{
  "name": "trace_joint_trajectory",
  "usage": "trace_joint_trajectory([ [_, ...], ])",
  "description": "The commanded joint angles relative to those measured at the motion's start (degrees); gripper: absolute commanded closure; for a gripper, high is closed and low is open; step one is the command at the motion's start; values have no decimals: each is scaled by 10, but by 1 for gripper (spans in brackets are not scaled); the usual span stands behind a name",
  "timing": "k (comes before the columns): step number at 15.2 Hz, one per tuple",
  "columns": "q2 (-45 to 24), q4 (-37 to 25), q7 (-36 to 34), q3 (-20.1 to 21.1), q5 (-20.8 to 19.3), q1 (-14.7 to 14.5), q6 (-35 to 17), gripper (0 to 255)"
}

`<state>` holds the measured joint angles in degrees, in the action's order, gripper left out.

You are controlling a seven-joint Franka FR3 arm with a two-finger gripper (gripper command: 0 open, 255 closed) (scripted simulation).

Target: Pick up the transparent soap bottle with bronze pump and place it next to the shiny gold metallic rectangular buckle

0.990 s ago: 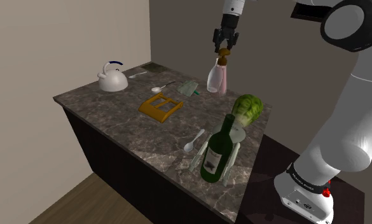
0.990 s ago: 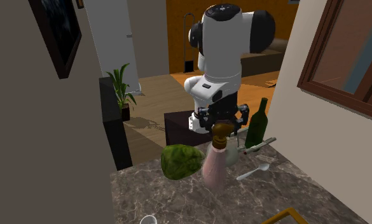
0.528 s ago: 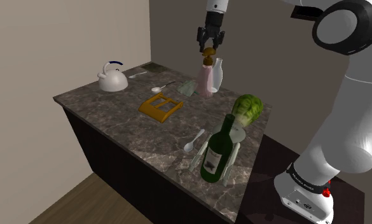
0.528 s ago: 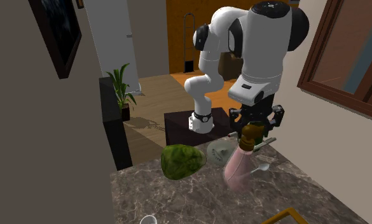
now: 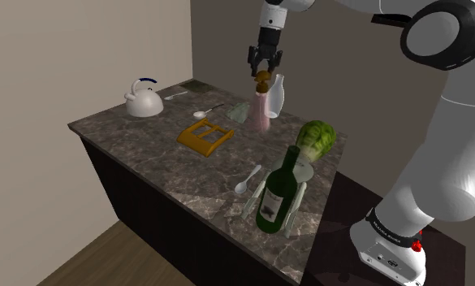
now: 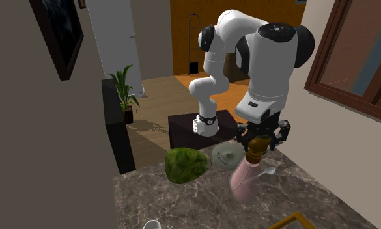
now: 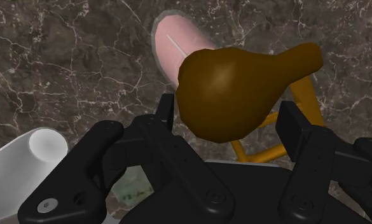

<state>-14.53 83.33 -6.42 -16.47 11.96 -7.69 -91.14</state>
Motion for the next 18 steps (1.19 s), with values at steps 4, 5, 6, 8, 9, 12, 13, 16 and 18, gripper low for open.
trace_joint_trajectory([
  [4, 4, 42, 4, 1, 0, -3, -39, 255],
  [5, 4, 50, 5, 1, 0, -3, -47, 255],
  [6, 4, 58, 7, 1, 0, -4, -54, 255],
  [8, 3, 72, 9, 2, 1, -4, -69, 255],
  [9, 3, 79, 10, 2, 1, -5, -77, 255],
  [12, 0, 103, 14, 2, 3, -6, -103, 255],
  [13, 0, 103, 14, 2, 3, -6, -103, 255],
  [16, 0, 103, 14, 2, 3, -6, -103, 255],
  [18, 0, 103, 14, 2, 3, -6, -103, 255],
])
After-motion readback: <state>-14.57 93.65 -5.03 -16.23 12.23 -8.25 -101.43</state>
